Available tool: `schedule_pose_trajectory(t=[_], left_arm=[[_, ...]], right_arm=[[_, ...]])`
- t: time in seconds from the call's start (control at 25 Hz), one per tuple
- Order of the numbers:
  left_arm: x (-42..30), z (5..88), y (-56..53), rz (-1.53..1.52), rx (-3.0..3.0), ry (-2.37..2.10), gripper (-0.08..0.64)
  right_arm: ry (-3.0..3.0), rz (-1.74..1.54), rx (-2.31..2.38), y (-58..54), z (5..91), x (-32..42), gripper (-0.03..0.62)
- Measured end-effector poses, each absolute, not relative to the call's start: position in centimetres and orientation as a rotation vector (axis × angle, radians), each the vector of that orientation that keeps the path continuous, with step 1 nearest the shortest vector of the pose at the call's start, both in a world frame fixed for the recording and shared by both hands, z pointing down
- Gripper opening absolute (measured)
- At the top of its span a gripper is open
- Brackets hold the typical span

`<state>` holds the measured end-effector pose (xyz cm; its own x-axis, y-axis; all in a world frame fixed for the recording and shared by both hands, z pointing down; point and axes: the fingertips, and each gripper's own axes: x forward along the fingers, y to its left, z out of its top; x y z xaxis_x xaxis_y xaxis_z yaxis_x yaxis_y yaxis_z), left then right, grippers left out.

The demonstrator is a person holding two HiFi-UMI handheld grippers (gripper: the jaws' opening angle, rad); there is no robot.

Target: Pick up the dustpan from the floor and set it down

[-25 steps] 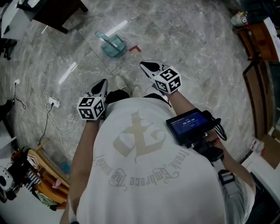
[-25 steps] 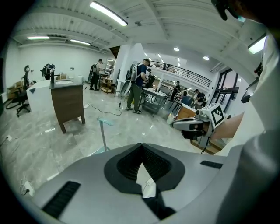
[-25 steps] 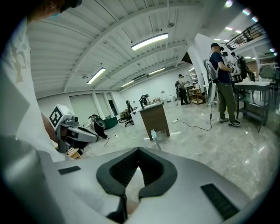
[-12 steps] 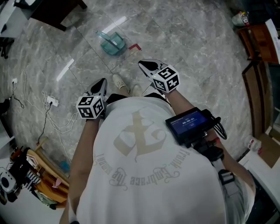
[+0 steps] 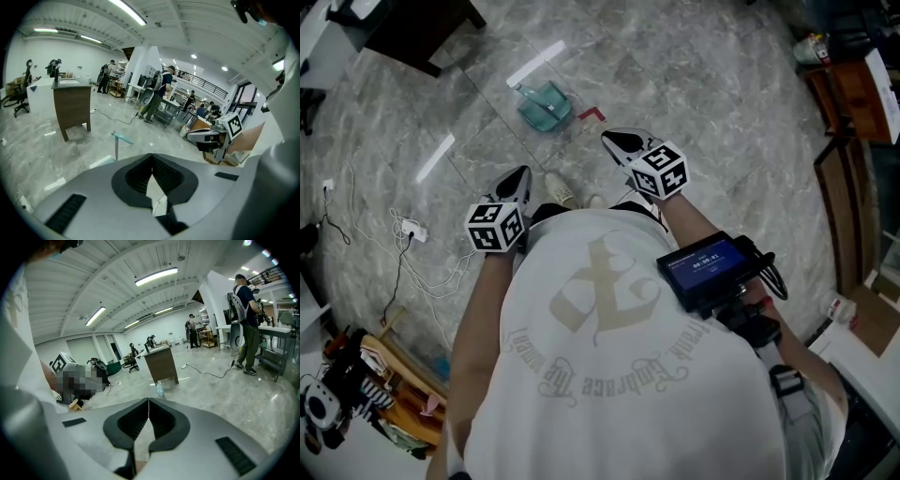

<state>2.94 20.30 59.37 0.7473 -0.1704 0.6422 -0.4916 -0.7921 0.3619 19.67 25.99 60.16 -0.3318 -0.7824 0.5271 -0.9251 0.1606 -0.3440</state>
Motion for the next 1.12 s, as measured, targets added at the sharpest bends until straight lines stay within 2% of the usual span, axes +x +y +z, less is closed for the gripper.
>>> schedule_pose_trajectory(t=[0.36,1.12], left_arm=[[4.1,57.6,16.2,0.797,2.464,-0.427,0.012],[-1.1,60.0,11.1,0.744,2.349,-0.565,0.012]], right_arm=[[-2.177,0.889,1.721,22.1,58.1,20.1,0.017],[-2.151,0.906,1.540,14.2,61.3,16.9,0.018]])
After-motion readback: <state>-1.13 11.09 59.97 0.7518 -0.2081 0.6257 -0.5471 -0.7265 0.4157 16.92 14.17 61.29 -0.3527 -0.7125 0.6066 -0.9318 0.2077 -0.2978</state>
